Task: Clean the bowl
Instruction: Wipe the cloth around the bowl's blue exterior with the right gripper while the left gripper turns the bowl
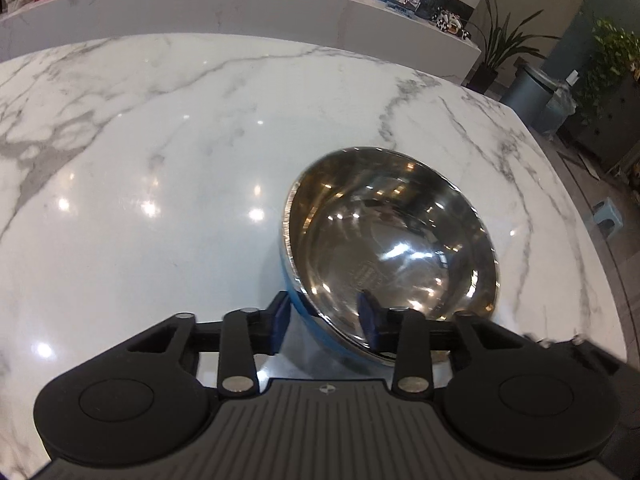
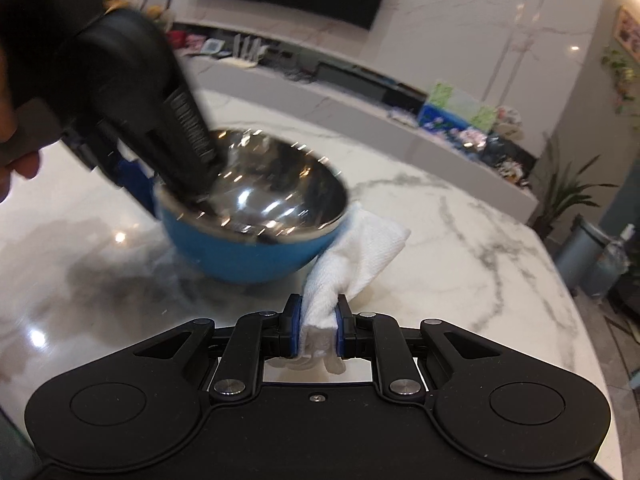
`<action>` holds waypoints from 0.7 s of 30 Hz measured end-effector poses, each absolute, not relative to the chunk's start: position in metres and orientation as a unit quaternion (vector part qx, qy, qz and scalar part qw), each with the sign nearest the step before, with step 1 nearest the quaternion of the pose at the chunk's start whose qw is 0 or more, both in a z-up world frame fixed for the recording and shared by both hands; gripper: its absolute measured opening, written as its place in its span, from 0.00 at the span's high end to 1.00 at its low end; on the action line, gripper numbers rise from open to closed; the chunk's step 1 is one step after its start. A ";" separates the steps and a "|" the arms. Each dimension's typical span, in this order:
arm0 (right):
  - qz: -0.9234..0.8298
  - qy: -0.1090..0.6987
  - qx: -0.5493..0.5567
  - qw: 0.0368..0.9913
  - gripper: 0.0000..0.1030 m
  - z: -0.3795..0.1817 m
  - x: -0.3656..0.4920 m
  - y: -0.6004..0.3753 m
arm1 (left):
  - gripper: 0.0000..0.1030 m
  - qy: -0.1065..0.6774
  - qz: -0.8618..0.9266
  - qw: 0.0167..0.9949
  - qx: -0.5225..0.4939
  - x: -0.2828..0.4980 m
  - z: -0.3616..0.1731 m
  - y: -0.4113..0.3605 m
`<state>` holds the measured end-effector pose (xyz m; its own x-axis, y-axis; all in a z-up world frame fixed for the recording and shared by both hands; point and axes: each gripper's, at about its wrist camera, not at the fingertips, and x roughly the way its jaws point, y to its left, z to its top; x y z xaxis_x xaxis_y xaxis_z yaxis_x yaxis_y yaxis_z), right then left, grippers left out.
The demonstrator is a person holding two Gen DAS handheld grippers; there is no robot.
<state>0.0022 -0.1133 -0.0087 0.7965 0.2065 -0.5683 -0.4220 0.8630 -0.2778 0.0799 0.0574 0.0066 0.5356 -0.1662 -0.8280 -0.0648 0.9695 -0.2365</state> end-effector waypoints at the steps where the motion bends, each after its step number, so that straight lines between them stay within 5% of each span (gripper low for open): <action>1: 0.163 0.263 -0.195 0.931 0.86 -0.007 0.002 -0.115 | 0.79 0.480 -0.029 0.869 -0.114 0.080 0.007 0.057; 21: 0.214 0.293 -0.210 0.908 0.86 -0.013 0.002 -0.105 | 0.78 0.477 -0.016 0.873 -0.100 0.081 0.006 0.058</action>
